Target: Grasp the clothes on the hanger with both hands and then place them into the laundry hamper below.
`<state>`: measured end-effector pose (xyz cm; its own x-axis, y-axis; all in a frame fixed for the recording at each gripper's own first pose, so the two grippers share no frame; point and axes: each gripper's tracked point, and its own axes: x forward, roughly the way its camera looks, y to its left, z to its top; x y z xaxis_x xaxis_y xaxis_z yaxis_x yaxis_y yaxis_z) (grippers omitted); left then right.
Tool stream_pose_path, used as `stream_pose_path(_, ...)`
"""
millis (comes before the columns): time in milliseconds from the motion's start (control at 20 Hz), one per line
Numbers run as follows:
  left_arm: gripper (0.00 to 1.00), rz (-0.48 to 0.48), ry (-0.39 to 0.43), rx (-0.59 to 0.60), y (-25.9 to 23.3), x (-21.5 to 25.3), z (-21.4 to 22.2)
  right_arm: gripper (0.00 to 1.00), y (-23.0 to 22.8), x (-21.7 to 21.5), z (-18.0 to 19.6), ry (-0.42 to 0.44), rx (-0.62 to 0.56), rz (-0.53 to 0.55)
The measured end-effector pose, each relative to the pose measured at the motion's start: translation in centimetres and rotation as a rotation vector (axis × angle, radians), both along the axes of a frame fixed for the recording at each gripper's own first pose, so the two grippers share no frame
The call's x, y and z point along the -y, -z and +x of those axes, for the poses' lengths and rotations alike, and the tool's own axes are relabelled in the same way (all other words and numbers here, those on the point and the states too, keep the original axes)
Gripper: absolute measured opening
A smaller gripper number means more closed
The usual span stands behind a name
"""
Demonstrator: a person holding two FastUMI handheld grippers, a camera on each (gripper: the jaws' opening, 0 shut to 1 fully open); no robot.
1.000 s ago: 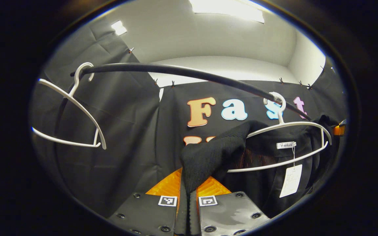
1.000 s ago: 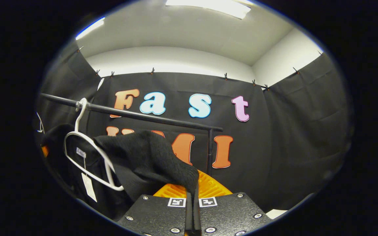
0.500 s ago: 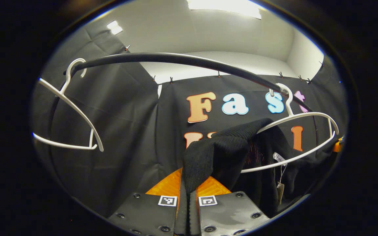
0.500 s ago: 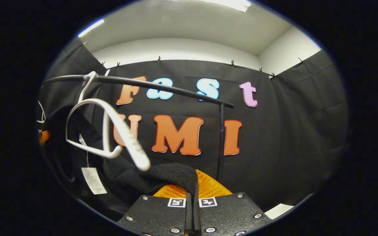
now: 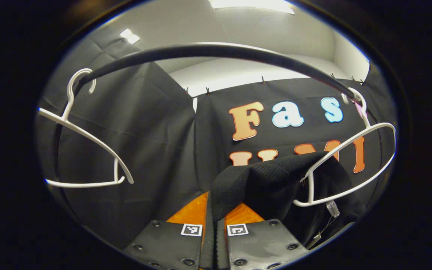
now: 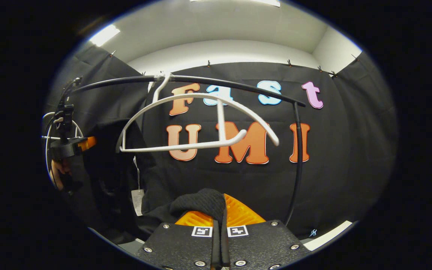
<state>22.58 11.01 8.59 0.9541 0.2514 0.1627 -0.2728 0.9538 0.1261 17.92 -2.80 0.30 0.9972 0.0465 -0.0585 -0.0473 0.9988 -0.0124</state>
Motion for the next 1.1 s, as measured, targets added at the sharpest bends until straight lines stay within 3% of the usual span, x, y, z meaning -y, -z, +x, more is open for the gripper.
stream_pose_path(50, 0.13, -0.013, 0.001, -0.008, 0.5, -0.4, -0.3, 0.00, 0.0, -0.5, -0.3, -0.011, 0.000, 0.001)
stream_pose_path(500, 0.10, -0.025, 0.029, -0.094, 4.8, -1.0, -4.0, 0.00, 3.3, -3.8, -2.7, -0.067, -0.057, 0.014)
stream_pose_path(800, 0.10, -0.025, 0.047, -0.254, 13.2, -1.5, -6.7, 0.01, 10.1, -5.3, -3.9, -0.105, -0.179, 0.015)
stream_pose_path(1100, 0.10, -0.020, 0.073, -0.449, 22.4, -1.1, -8.7, 0.01, 20.0, -5.5, -5.5, -0.100, -0.368, 0.007)
